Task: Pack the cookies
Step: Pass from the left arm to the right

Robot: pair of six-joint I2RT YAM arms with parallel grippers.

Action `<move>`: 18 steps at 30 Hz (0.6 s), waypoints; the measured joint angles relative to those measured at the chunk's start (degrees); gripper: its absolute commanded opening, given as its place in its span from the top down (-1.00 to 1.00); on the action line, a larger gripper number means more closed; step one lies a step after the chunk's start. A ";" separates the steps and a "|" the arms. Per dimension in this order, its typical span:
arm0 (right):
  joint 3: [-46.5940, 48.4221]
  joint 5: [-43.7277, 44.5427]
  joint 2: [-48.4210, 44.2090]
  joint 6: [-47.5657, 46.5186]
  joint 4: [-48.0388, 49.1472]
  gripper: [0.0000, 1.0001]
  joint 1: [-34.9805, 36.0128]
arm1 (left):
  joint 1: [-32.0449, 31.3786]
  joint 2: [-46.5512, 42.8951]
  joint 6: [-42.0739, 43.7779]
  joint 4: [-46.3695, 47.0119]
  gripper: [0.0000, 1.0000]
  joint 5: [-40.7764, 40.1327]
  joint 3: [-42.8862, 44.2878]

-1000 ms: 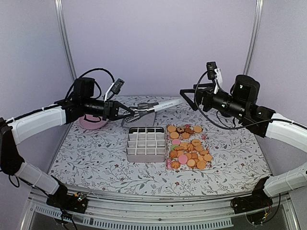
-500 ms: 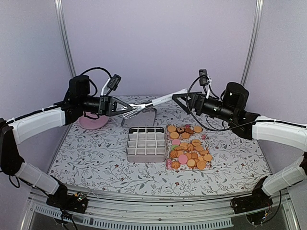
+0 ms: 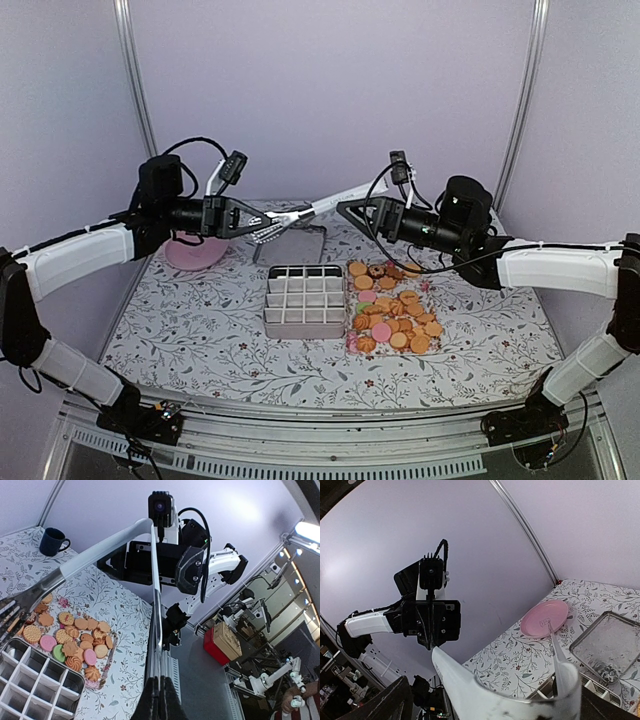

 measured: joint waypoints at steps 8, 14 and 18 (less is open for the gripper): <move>-0.37 2.45 1.70 0.33 6.36 -0.99 1.14 | 0.79 -0.09 0.02 1.42 1.00 0.57 -0.02; -0.48 3.67 5.38 2.10 13.18 -0.99 1.44 | 1.55 -0.46 -0.42 2.32 1.00 0.63 -0.85; -0.52 4.79 5.77 2.71 15.30 -0.99 1.46 | 1.64 -0.46 -1.11 3.48 1.00 0.79 -1.16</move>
